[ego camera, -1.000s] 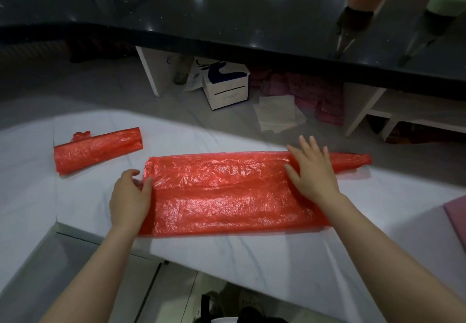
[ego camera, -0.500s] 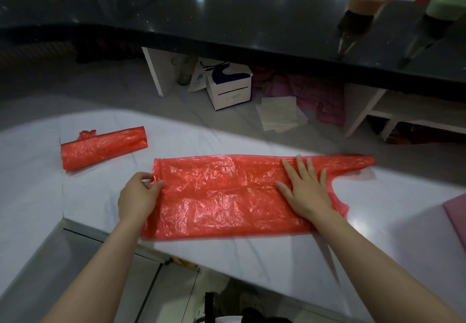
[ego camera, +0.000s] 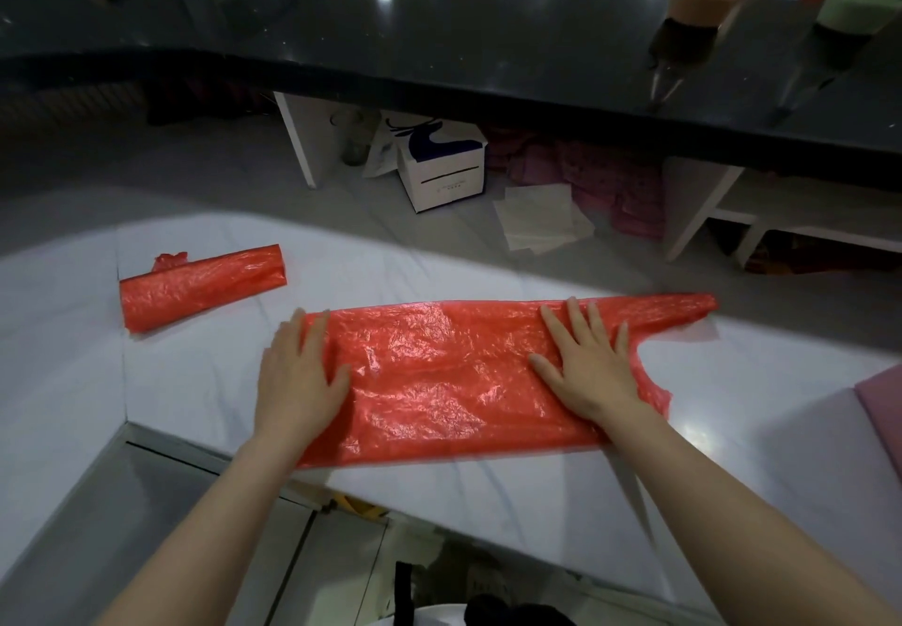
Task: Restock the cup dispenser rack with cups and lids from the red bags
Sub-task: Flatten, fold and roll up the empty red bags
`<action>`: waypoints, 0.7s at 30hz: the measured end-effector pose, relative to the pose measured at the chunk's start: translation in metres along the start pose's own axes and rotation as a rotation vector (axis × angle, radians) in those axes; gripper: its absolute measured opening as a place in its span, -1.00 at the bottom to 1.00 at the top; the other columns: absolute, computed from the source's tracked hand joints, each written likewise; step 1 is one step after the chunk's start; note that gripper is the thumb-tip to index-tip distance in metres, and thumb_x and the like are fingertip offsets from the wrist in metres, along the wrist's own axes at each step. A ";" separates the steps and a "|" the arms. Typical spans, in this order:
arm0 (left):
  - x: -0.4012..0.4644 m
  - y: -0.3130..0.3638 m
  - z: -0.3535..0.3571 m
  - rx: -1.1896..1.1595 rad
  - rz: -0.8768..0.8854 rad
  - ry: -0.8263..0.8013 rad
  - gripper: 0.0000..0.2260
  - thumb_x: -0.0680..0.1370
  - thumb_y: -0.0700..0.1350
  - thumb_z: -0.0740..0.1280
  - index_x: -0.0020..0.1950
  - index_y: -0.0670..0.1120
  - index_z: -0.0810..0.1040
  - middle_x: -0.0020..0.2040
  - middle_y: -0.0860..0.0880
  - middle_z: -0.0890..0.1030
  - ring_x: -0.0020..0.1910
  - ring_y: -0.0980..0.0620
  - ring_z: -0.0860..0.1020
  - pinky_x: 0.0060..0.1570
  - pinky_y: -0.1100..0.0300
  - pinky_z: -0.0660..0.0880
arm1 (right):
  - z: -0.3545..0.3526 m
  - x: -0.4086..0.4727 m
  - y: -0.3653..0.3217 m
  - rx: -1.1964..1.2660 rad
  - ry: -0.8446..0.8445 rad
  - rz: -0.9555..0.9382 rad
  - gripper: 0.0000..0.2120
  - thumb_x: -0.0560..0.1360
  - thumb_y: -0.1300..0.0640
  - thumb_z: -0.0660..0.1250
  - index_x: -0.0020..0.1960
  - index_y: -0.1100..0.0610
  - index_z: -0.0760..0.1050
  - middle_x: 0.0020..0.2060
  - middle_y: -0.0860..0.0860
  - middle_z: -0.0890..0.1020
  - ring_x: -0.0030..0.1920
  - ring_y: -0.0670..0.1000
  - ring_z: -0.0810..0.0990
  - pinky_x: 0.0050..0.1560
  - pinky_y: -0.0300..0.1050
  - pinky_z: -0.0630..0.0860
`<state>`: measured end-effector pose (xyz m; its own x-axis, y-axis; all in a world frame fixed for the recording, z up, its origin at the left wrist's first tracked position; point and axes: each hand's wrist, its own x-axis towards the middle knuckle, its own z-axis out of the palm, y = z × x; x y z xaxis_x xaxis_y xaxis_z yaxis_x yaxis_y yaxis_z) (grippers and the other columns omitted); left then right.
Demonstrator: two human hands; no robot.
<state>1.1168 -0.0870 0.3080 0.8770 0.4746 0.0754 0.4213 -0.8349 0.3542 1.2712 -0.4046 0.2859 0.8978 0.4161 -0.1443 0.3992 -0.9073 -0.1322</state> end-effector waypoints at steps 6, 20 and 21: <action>-0.010 -0.011 0.024 0.187 0.085 -0.229 -0.23 0.42 0.44 -0.23 0.54 0.11 -0.23 0.57 -0.11 -0.19 0.54 -0.05 -0.20 0.48 0.01 -0.20 | 0.001 0.001 0.002 -0.014 -0.007 -0.008 -0.21 0.39 -0.51 -0.23 0.53 -0.22 -0.22 0.56 -0.04 -0.21 0.53 0.04 -0.30 0.42 0.29 -0.29; 0.005 -0.008 0.030 0.204 0.065 -0.228 -0.25 0.44 0.43 -0.20 0.54 0.12 -0.24 0.57 -0.10 -0.21 0.54 -0.05 -0.21 0.47 0.03 -0.23 | -0.014 -0.009 -0.032 -0.196 0.195 -0.071 -0.37 0.57 -0.19 0.08 0.56 -0.05 -0.02 0.57 0.08 -0.10 0.54 0.12 -0.24 0.34 0.34 -0.42; 0.005 -0.008 0.030 0.204 0.066 -0.228 -0.25 0.44 0.42 -0.19 0.54 0.12 -0.24 0.57 -0.10 -0.21 0.54 -0.05 -0.20 0.47 0.02 -0.22 | -0.012 -0.015 -0.037 -0.189 0.232 -0.110 -0.40 0.57 -0.13 0.13 0.56 -0.04 0.07 0.57 0.09 -0.06 0.55 0.12 -0.19 0.35 0.33 -0.42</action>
<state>1.1248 -0.0864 0.2780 0.9233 0.3624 -0.1273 0.3797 -0.9113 0.1591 1.2447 -0.3778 0.3051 0.8573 0.5068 0.0907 0.5040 -0.8621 0.0529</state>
